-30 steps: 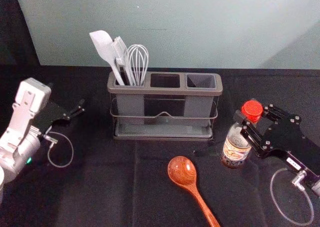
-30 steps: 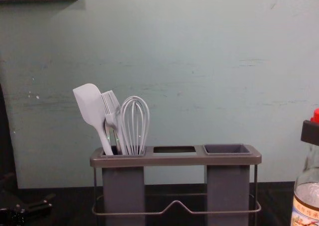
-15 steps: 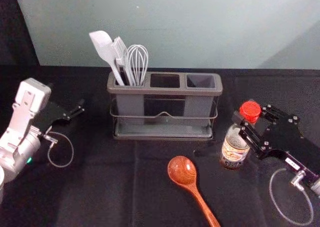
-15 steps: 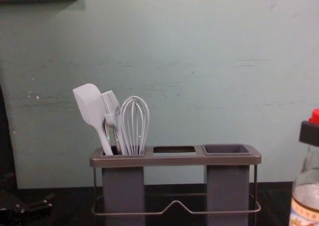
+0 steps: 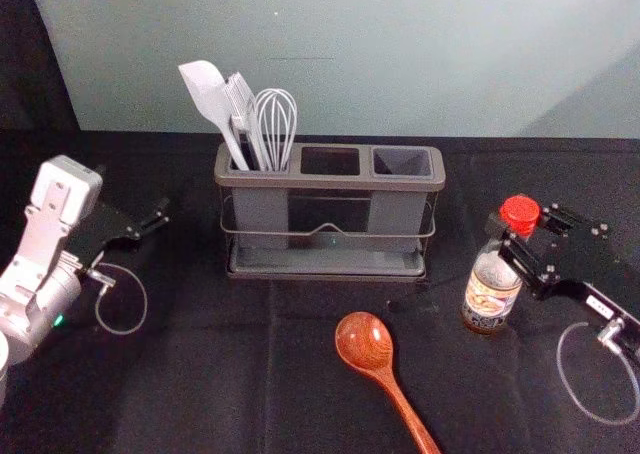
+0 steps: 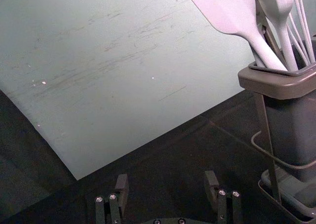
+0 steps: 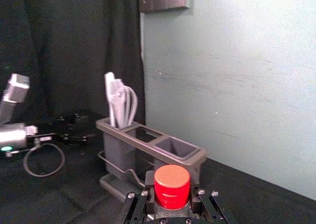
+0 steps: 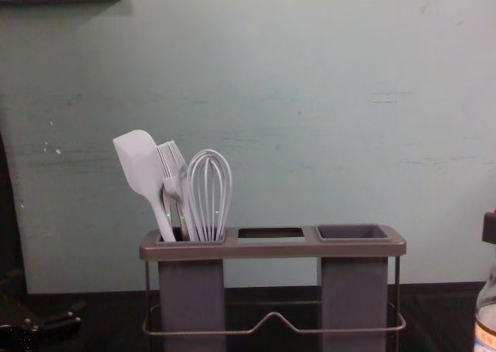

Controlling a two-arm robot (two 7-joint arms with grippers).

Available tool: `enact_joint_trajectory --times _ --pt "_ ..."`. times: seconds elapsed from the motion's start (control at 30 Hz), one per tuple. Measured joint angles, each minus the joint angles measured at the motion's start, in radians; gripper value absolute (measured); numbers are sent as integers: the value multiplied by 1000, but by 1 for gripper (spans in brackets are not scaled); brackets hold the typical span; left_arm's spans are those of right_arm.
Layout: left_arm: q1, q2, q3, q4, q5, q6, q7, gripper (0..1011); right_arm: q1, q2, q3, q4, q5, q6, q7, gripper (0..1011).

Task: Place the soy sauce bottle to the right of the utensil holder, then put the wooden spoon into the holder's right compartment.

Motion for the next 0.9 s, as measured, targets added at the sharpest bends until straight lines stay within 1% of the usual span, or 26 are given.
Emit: enact_joint_trajectory --times 0.07,0.1,0.2,0.3,0.43,0.5,0.6,0.63,0.83,0.9 --pt "0 0 0 0 0 0 0 1005 25 -4 -6 26 6 10 -3 383" --pt "0 0 0 0 0 0 0 1005 25 -4 -6 26 6 10 -3 382" --pt "0 0 0 0 0 0 0 1005 70 -13 -24 68 6 23 -10 382" --pt "0 0 0 0 0 0 0 1005 102 -20 -40 98 4 33 -17 382" --pt "0 0 0 0 0 0 0 1005 156 -39 -66 151 -4 45 -27 382" --pt "0 0 0 0 0 0 0 1005 173 -47 -72 170 -6 50 -33 383" --pt "0 0 0 0 0 0 0 1005 213 -68 -87 211 -10 56 -42 382" --pt "0 0 0 0 0 0 0 1005 213 -68 -87 211 -10 56 -42 383" --pt "0 0 0 0 0 0 0 1005 272 -98 -110 268 -20 64 -57 382" --pt "0 0 0 0 0 0 0 1005 283 -103 -113 278 -25 66 -59 383"
